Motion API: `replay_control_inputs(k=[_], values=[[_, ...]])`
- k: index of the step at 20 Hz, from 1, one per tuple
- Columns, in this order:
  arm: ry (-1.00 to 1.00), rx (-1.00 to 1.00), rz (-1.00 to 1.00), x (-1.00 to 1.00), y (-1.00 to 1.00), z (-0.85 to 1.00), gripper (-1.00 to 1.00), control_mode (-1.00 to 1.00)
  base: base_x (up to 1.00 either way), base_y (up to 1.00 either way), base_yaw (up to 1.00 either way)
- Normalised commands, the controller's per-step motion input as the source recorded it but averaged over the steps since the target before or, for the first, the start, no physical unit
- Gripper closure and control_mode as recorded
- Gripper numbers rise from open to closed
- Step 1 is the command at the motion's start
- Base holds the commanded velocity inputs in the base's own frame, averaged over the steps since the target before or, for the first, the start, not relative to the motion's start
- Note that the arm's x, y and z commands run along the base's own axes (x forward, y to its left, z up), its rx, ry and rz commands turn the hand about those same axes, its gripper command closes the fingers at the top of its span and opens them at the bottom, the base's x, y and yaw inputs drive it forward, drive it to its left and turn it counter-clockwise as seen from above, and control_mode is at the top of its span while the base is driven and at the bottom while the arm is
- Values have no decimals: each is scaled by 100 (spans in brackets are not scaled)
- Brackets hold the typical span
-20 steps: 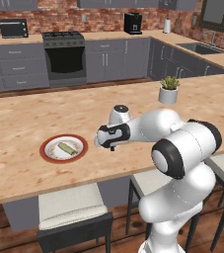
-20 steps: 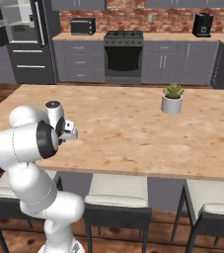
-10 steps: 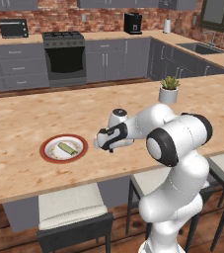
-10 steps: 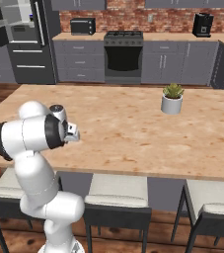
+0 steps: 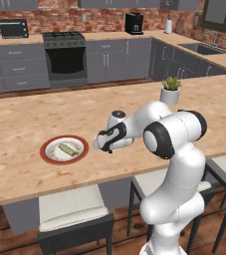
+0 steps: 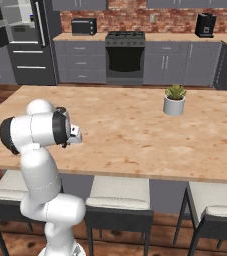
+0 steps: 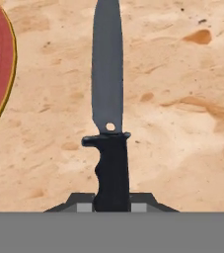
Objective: Retrieve the butter from the fridge and place it on a plate on the dining table. Then retrieve the butter knife by the fridge and place it near the plate.
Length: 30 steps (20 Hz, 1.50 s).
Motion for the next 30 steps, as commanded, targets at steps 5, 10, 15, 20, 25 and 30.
replay_control_inputs(k=[5,10,15,20,25,30], values=[[0,0,0,20,10,-15,100,-100,0,0,0],[0,0,0,16,9,-15,100,-100,0,0,0],[0,0,0,15,2,-13,-100,-100,0,0,0],[0,0,0,6,0,-3,-100,-100,0,0,0],[0,0,0,0,0,0,-100,-100,0,0,0],[0,0,0,0,0,0,-100,-100,0,0,0]])
